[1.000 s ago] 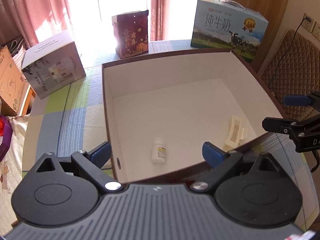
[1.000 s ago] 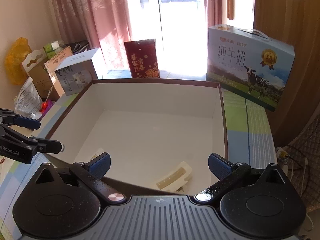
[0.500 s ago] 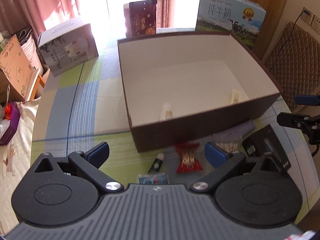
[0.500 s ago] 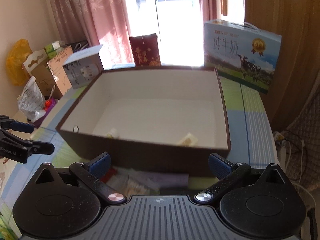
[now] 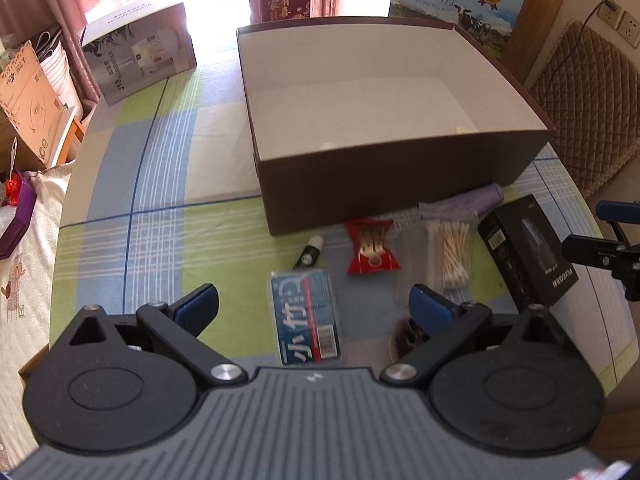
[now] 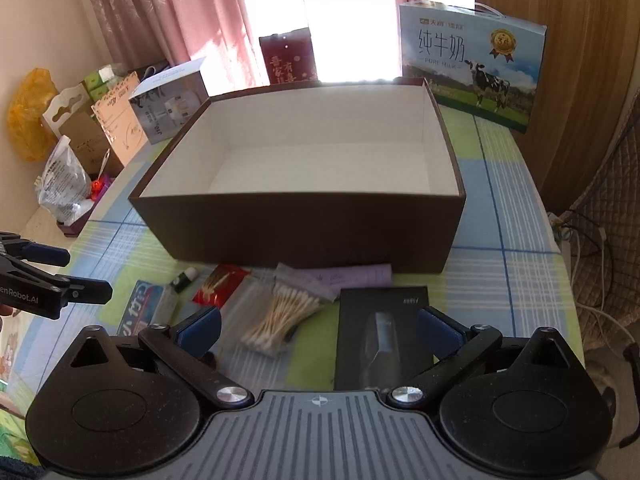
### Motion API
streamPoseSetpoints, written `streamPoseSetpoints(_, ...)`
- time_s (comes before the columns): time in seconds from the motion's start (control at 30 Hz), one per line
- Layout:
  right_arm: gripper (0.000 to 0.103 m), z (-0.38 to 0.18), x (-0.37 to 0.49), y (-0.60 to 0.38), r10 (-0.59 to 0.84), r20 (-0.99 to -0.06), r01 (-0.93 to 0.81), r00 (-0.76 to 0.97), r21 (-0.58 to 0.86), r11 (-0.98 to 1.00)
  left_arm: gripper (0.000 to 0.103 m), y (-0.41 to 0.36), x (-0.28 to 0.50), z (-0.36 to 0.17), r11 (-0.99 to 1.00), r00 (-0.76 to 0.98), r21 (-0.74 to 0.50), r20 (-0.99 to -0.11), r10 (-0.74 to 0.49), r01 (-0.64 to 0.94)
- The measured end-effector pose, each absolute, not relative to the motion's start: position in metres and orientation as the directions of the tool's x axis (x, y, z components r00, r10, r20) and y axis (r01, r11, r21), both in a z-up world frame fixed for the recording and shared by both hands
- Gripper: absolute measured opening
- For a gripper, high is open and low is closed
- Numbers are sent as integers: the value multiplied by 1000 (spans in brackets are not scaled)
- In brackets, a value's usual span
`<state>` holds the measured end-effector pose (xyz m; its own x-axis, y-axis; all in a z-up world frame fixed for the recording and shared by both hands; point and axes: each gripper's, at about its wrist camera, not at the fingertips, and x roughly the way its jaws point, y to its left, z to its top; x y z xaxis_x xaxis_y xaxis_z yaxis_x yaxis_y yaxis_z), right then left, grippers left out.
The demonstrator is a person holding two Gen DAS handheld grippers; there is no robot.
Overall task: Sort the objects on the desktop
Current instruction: 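Move both tools out of the box back toward the remaining table items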
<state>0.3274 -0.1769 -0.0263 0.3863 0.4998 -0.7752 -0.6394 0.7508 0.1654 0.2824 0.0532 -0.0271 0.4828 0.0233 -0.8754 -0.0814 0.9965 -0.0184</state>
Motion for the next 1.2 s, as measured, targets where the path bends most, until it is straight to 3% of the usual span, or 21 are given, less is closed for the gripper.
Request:
streamPoseSetpoints(0.63,101,-63,305,-192,402,-844,-589,356,132,797,100,55,249,-53,993,429,-27,-903,24,-112)
streamPoseSetpoints(1.2,101,-102,325,-212,372,-838,-542,400,111,833,100,67,250,-72,987,429,16,-899,85,-161)
